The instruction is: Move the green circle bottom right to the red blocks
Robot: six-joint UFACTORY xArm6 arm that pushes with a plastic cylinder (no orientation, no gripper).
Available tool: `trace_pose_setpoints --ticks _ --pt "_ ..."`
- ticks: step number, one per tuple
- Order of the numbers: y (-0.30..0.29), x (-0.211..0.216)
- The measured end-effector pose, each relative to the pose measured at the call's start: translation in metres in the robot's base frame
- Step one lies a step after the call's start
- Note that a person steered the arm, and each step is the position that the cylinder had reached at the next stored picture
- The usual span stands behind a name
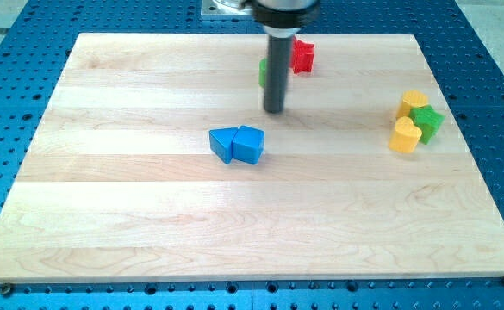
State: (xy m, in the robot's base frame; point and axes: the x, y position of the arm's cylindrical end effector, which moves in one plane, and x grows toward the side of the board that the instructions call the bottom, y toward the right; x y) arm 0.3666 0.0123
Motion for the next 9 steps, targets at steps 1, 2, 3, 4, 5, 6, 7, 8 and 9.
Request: trace_pose_setpoints --ticks 1,2,3,4,5,6,7,8,9 --pt "-0.051 0.000" --pt "-0.079 -0.010" --pt "-0.053 -0.061" --pt "0.006 -0.071" --pt "0.026 -0.071" --pt "0.026 -0.060" --pt "0.045 -0.039" --pt "0.070 -0.049" --pt "0.077 -0.049"
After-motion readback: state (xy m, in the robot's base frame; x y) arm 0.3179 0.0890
